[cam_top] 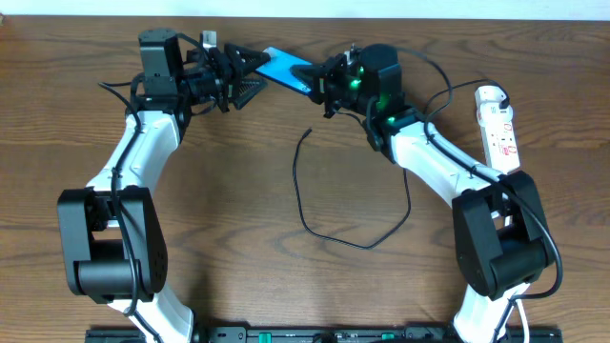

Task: Plug charger to phone and switch on socket

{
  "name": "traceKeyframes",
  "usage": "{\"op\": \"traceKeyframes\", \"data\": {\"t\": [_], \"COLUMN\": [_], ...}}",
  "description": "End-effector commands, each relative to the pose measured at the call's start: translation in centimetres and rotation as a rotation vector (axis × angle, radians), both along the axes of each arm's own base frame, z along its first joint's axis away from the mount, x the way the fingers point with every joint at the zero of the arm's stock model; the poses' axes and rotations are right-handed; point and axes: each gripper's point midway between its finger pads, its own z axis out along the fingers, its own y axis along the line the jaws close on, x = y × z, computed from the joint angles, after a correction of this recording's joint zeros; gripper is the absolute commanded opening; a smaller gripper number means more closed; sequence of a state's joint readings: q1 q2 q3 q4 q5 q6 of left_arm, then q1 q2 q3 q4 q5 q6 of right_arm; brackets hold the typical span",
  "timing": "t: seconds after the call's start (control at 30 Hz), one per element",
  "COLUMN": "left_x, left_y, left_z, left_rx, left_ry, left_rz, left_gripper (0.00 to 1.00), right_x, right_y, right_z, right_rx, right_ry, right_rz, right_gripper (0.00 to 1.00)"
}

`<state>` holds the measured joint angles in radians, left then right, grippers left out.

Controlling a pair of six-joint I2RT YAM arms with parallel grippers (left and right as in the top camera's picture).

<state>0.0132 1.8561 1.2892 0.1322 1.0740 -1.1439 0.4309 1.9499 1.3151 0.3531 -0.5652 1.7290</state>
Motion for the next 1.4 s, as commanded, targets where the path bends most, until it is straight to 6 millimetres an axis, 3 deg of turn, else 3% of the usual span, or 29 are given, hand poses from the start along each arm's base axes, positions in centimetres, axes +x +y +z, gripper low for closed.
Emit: {"op": "traceKeyframes", "data": {"t": [0.0,0.17,0.3,0.87,1.2,1.37], "left_x": [0.0,0.1,0.6,1.4,1.4,1.4], "left_y": [0.1,0.2,0.5,1.1,1.1,1.1], "left_z": [2.0,1.9,1.7,1.3,1.3,1.3], "left_rx": [-0.043,-0.048,-0.079,-0.105,-0.117,-0.117], "left_ry": [-0.005,0.011,0.088,0.169,0.188,0.188], "left_rz": [0.009,0.022,0.075,0.161,0.166,0.166], "left_gripper": [0.61,0.6,0.5,0.34,0.09,0.08], "right_x": [-0.3,-0.4,-1.0,-1.2,-1.5,-1.9], "right_y": [1.5,2.4,3.2,3.5,4.1,4.7], "right_z": [2.4,2.8,2.8,2.7,3.2,3.3], "right_rx": [0.087,0.103,0.101,0.1,0.129,0.142], "right_ry": [0.056,0.051,0.053,0.056,0.067,0.082], "right_rz": [-0.028,-0.058,-0.043,-0.038,-0.032,-0.034], "right_gripper": [0.02,0.02,0.02,0.02,0.02,0.01]}}
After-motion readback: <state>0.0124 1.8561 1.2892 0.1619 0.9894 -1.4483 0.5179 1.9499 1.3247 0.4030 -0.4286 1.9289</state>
